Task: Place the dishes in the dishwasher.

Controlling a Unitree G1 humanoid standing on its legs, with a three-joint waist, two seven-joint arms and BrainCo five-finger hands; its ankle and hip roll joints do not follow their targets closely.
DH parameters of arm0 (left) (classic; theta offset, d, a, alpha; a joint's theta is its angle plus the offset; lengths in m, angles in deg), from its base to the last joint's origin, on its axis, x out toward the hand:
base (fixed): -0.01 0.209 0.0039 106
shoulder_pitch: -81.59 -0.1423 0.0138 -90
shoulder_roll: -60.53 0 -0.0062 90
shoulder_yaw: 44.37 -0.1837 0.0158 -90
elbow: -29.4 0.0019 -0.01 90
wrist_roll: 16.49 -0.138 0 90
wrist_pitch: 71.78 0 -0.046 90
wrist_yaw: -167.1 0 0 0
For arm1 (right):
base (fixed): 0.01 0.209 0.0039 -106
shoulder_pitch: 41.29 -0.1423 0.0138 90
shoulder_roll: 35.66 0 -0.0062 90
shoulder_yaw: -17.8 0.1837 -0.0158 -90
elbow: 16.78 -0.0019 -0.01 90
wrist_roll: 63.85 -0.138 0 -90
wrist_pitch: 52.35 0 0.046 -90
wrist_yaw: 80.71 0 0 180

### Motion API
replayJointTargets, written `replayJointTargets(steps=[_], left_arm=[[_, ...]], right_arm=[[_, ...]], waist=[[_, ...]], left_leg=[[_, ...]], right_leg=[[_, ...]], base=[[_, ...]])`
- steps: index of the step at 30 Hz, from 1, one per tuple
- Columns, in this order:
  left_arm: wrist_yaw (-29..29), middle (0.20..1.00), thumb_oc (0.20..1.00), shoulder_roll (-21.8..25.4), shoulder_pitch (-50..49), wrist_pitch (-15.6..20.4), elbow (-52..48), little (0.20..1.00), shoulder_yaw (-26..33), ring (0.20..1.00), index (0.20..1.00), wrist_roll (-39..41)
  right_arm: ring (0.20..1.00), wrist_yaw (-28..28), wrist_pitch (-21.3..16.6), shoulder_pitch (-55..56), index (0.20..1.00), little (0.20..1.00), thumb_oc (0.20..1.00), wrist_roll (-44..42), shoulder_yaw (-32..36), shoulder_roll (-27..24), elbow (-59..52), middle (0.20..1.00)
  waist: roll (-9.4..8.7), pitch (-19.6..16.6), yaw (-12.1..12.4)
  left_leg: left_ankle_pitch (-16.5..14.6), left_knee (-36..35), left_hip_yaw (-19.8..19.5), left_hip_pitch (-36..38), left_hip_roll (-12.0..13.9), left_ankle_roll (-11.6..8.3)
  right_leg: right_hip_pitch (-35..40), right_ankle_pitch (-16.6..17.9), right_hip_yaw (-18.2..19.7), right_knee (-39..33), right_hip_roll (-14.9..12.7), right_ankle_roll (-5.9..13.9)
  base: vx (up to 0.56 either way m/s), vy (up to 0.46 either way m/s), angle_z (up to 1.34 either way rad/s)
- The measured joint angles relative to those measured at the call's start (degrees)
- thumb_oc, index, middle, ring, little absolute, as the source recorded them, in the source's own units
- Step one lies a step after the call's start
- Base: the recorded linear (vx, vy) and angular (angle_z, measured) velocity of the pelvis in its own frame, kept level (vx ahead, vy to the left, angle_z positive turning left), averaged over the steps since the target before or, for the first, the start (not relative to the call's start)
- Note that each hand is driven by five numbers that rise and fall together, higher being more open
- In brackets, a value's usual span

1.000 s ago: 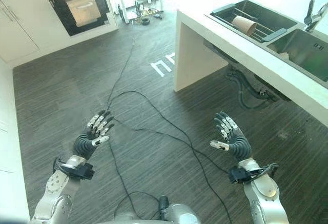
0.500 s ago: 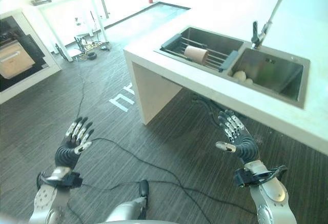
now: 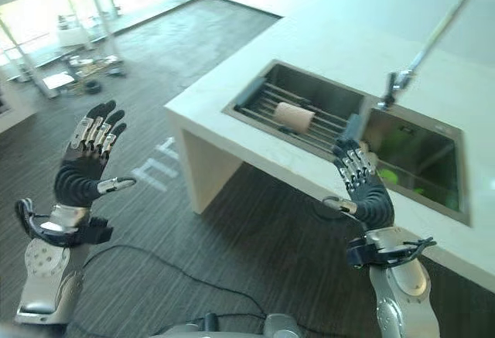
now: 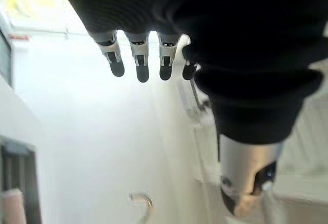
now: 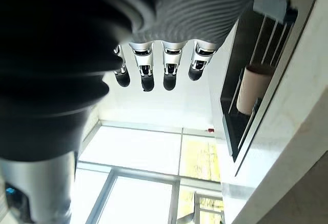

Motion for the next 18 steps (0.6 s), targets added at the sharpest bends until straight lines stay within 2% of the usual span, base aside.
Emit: replayJointTargets(steps=[1,2,4,6,8,9,10,11,12,14,15,16,17,18], left_arm=[[0.2,1.0,1.0,0.87,0.12,-0.05,0.0,1.0,0.0,1.0,1.0,-0.05],[0.59,1.0,1.0,2.11,-0.03,-0.07,-0.04,1.0,0.46,1.0,1.0,-0.02],[1.81,1.0,1.0,2.7,-0.39,-0.11,0.02,1.0,2.97,1.0,1.0,0.12],[2.56,1.0,1.0,2.15,-0.69,-0.15,0.32,1.0,3.16,1.0,1.0,0.1],[2.65,1.0,1.0,1.67,-0.79,-0.16,0.32,1.0,2.38,1.0,1.0,0.05],[2.81,1.0,1.0,1.13,-1.33,-0.17,0.31,1.0,1.25,1.0,1.0,0.03],[3.37,1.0,1.0,0.01,-2.07,-0.19,-0.1,1.0,-0.59,1.0,1.0,0.03],[3.5,1.0,1.0,-0.46,-1.96,-0.36,-0.71,1.0,-1.24,1.0,1.0,0.07],[3.82,1.0,1.0,-1.12,-1.39,-0.6,-1.25,1.0,-1.4,1.0,1.0,0.19],[4.64,1.0,1.0,-2.61,0.35,-0.79,-1.38,1.0,-1.51,1.0,1.0,0.64],[4.85,1.0,1.0,-2.92,0.43,-0.97,-1.35,1.0,-1.57,1.0,1.0,0.68],[5.1,1.0,1.0,-3.11,0.31,-1.16,-1.36,1.0,-1.58,1.0,1.0,0.97],[5.2,1.0,1.0,-3.3,-0.01,-1.24,-1.38,1.0,-1.45,1.0,1.0,3.12],[5.3,1.0,1.0,-4.64,-1.15,-1.24,-1.48,1.0,-1.14,1.0,1.0,5.37]], right_arm=[[1.0,-0.24,0.01,0.01,1.0,1.0,1.0,-0.05,-0.26,-0.81,0.07,1.0],[1.0,-0.79,0.03,0.07,1.0,1.0,1.0,-0.64,-0.23,-1.66,0.05,1.0],[1.0,-1.55,0.1,-0.85,1.0,1.0,1.0,-1.19,-0.1,-2.75,0.09,1.0],[1.0,-1.3,0.34,-2.12,1.0,1.0,1.0,-1.18,-1.37,-2.72,0.29,1.0],[1.0,-1.24,0.32,-2.43,1.0,1.0,1.0,-1.18,-1.73,-2.44,0.37,1.0],[1.0,-1.04,0.32,-2.41,1.0,1.0,1.0,-1.17,-1.88,-2.3,1.25,1.0],[1.0,-0.12,0.35,-2.39,1.0,1.0,1.0,-1.16,-2.13,-2.78,1.64,1.0],[1.0,0.56,0.37,-2.6,1.0,1.0,1.0,-1.13,-2.61,-3.93,1.74,1.0],[1.0,1.34,0.44,-2.88,1.0,1.0,1.0,-1.11,-3.01,-4.98,1.96,1.0],[1.0,2.61,0.35,-4.28,1.0,1.0,1.0,-1.13,-3.0,-4.92,1.95,1.0],[1.0,3.01,0.27,-4.92,1.0,1.0,1.0,-1.13,-2.8,-4.78,1.91,1.0],[1.0,3.13,0.28,-4.7,1.0,1.0,1.0,-1.12,-2.76,-4.71,1.89,1.0],[1.0,3.11,0.23,-4.39,1.0,1.0,1.0,-1.07,-2.7,-4.61,1.91,1.0],[1.0,2.99,0.24,-3.11,1.0,1.0,1.0,-1.01,-2.48,-4.4,1.93,1.0]], waist=[[-0.24,-0.05,-0.83],[-0.68,-0.21,-1.16],[-0.96,-0.23,-0.54],[-0.92,-0.25,-1.16],[-1.51,-0.62,-1.42],[-0.68,-0.79,-2.33],[1.95,-1.02,-2.66],[3.56,-1.04,-2.69],[4.4,-1.2,-2.7],[4.02,-1.31,-2.6],[3.55,-1.32,-2.67],[2.88,-1.32,-2.4],[2.57,-1.26,-2.39],[2.11,-1.32,-2.26]], left_leg=[[-0.6,-0.26,0.77,0.07,0.37,-2.99],[-0.72,-0.48,2.61,0.11,0.37,-4.66],[-1.7,-0.52,5.34,0.17,0.13,-6.89],[-2.41,-0.55,6.29,0.83,0.13,-7.71],[-2.46,-1.25,6.38,2.22,0.48,-9.08],[-2.19,-1.6,5.6,3.3,1.68,-10.23],[-1.73,-2.47,5.49,4.41,4.2,-11.16],[-1.46,-2.28,5.43,4.69,5.94,-11.68],[-1.43,-1.31,5.39,4.8,7.38,-11.75],[-1.33,2.62,5.59,3.6,9.38,-11.71],[-0.81,6.65,5.2,1.77,10.49,-12.46],[1.05,10.65,4.93,0.25,11.01,-14.9],[3.09,15.55,2.97,-1.82,11.67,-17.68],[6.48,23.11,-1.05,-5.9,11.98,-20.83]], right_leg=[[0.45,-0.04,-1.49,-7.51,-0.65,-0.44],[2.36,0.34,-4.23,-18.04,-1.29,-0.84],[5.96,2.38,-9.38,-35.28,-1.77,-1.62],[9.77,6.33,-10.48,-43.76,-1.89,-1.79],[12.19,9.47,-10.03,-44.92,-1.83,-2.52],[13.29,11.72,-9.98,-44.87,-0.49,-4.23],[14.24,10.62,-10.0,-44.99,2.4,-5.47],[14.71,9.71,-10.05,-44.98,4.35,-6.46],[15.32,8.77,-10.07,-44.98,6.09,-7.39],[15.77,7.51,-9.99,-44.87,7.66,-8.89],[15.79,6.53,-9.8,-44.69,8.35,-9.82],[16.24,5.89,-9.15,-44.72,8.49,-10.52],[16.64,4.71,-8.79,-44.41,8.9,-12.11],[16.48,3.18,-8.27,-43.42,8.99,-13.58]], base=[[0.13,-0.209,-0.73],[0.14,-0.213,-0.78],[0.23,-0.272,-0.83],[0.24,-0.268,-0.42],[0.24,-0.299,-0.03],[0.29,-0.4,0.19],[0.29,-0.429,0.15],[0.25,-0.394,0.03],[0.2,-0.325,-0.01],[0.18,-0.287,-0.09],[0.21,-0.335,-0.22],[0.2,-0.334,-0.26],[0.25,-0.359,-0.3],[0.21,-0.262,-0.25]])
